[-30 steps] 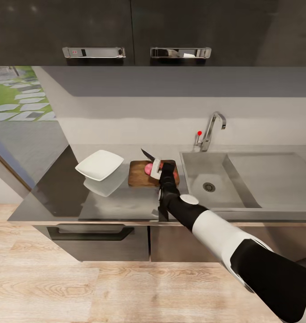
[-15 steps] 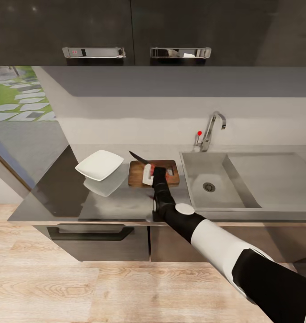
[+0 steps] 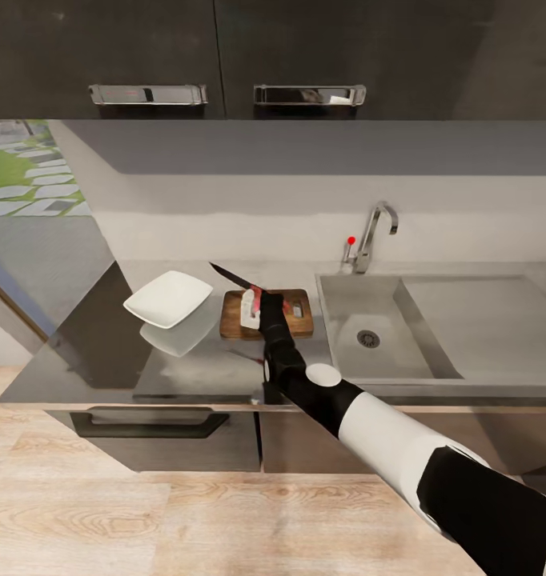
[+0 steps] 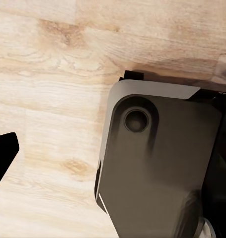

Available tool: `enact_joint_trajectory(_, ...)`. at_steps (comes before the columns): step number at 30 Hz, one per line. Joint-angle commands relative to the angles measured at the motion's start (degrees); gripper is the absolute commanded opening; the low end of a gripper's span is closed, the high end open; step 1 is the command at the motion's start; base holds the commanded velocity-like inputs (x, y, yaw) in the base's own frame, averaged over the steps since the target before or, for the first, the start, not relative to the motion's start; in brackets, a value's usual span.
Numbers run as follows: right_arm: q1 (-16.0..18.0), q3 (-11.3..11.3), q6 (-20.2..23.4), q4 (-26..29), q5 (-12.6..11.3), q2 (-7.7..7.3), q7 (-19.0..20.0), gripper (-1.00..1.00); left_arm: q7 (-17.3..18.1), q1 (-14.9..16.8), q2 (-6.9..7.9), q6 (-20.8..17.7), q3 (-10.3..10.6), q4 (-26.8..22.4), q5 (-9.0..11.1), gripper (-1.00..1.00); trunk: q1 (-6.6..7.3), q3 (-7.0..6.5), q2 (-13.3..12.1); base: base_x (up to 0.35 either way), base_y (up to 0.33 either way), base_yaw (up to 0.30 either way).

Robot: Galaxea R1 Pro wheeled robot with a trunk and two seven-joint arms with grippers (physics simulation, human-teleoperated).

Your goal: In the kitchen, take the Vidalia onion out of the sink, dice it on the chopping board with the paring knife, put the diced onion into the bowl on the countertop, then place both the paring knife and the chopping board into the sink.

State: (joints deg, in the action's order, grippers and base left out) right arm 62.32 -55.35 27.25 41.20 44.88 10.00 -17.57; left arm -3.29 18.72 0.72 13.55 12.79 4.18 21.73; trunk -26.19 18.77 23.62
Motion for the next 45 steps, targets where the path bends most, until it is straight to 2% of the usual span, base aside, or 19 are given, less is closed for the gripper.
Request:
enact_joint_trajectory(1, 0.08, -0.24, 0.44, 0.00, 0.13, 0.00, 0.08, -1.00, -0.05, 0.09, -0.02, 0.34, 0.48, 0.21, 0.33, 1.00, -0.03, 0.09, 0.10, 0.008, -0.008, 0.000)
enact_joint_trajectory(12, 0.06, -0.37, 0.51, -0.51, -0.09, 0.00, 0.04, -1.00, -0.05, 0.09, -0.13, 0.27, 0.55, 0.21, 0.28, 1.00, -0.03, 0.09, 0.10, 0.001, -0.006, 0.000)
enact_joint_trajectory(21, 0.00, -1.17, 0.70, -0.77, -0.14, 0.00, 0.08, -1.00, -0.05, 0.09, -0.19, 0.25, 0.57, 0.28, 0.26, 1.00, -0.03, 0.09, 0.10, 0.000, -0.258, 0.000)
enact_joint_trajectory(28, -0.08, -1.45, 1.37, -0.81, -0.19, 0.00, 0.11, -1.00, -0.03, 0.09, -0.08, 0.25, 0.56, 0.28, 0.32, 1.00, -0.03, 0.09, 0.10, 0.000, -0.068, 0.000)
enact_joint_trajectory(30, -0.09, -1.95, 1.41, -0.81, -0.25, 0.00, 0.18, -1.00, -0.04, 0.09, -0.08, 0.25, 0.55, 0.29, 0.31, 1.00, -0.03, 0.09, 0.10, 0.000, -0.006, 0.000)
enact_joint_trajectory(33, -0.09, -4.79, 1.48, -0.88, -0.43, 0.00, 0.36, -1.00, -0.04, 0.09, -0.03, 0.25, 0.54, 0.30, 0.30, 1.00, -0.03, 0.09, 0.10, 0.000, -0.002, 0.000)
enact_joint_trajectory(35, -0.09, -5.42, 1.49, -0.95, -0.49, 0.00, 0.39, -1.00, -0.04, 0.09, -0.03, 0.25, 0.54, 0.30, 0.30, 1.00, -0.03, 0.09, 0.10, 0.000, 0.000, 0.000)
enact_joint_trajectory(45, -1.02, -6.07, 1.31, -3.78, -0.58, 0.00, 0.59, -1.00, -0.05, 0.09, -0.01, 0.25, 0.50, 0.30, 0.33, 1.00, -0.03, 0.09, 0.10, 0.000, 0.000, 0.000)
